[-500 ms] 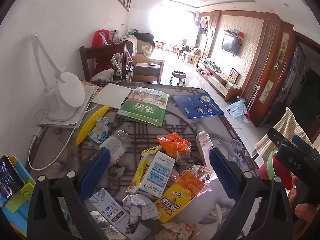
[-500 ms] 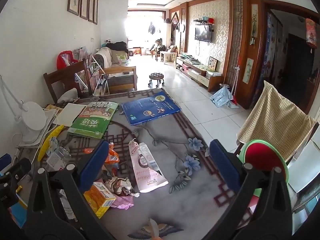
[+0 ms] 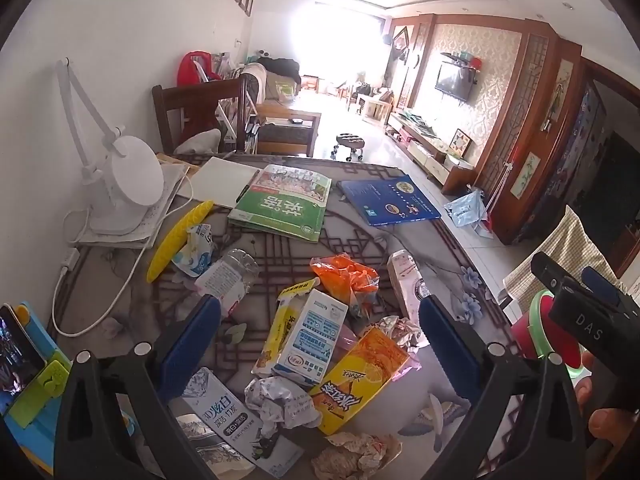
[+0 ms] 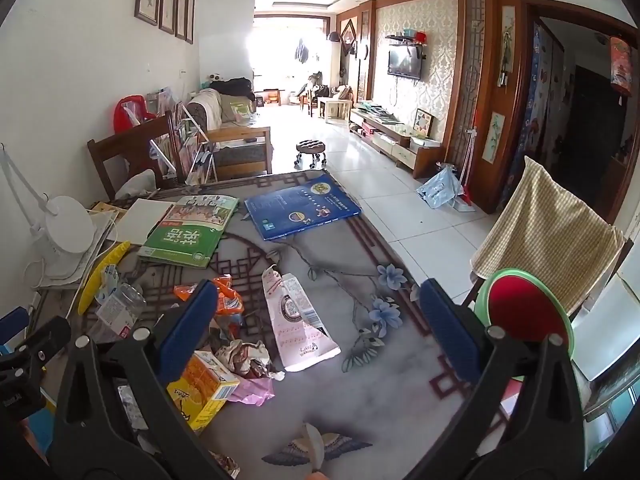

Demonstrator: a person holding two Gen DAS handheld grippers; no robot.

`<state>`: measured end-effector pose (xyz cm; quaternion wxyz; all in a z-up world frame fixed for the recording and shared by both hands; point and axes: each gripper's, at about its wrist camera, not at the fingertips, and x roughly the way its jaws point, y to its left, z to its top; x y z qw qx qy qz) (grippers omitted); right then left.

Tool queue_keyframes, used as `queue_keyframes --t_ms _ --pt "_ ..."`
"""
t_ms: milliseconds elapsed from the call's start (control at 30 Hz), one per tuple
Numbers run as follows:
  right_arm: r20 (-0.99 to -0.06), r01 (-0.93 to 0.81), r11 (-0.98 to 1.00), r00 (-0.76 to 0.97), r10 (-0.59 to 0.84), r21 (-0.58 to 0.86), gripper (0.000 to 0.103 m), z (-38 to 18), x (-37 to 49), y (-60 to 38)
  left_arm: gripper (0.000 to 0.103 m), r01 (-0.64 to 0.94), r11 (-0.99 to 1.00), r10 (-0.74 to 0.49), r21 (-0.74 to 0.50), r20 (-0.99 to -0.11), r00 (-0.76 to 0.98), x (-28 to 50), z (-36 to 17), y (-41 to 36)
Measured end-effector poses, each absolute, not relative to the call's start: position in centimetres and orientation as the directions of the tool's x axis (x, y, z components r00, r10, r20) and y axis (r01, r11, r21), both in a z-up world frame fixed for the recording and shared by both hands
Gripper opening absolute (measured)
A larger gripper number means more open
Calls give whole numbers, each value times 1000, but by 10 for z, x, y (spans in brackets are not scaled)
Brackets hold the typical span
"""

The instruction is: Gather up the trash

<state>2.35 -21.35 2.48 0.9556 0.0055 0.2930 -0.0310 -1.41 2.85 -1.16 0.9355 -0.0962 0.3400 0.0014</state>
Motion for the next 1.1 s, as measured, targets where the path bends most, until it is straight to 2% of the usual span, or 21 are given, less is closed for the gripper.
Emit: queue_keyframes --t_ms 1100 --pt "-580 95 995 810 -84 -11 99 21 29 -229 95 -59 985 -59 -161 -643 764 -9 -14 16"
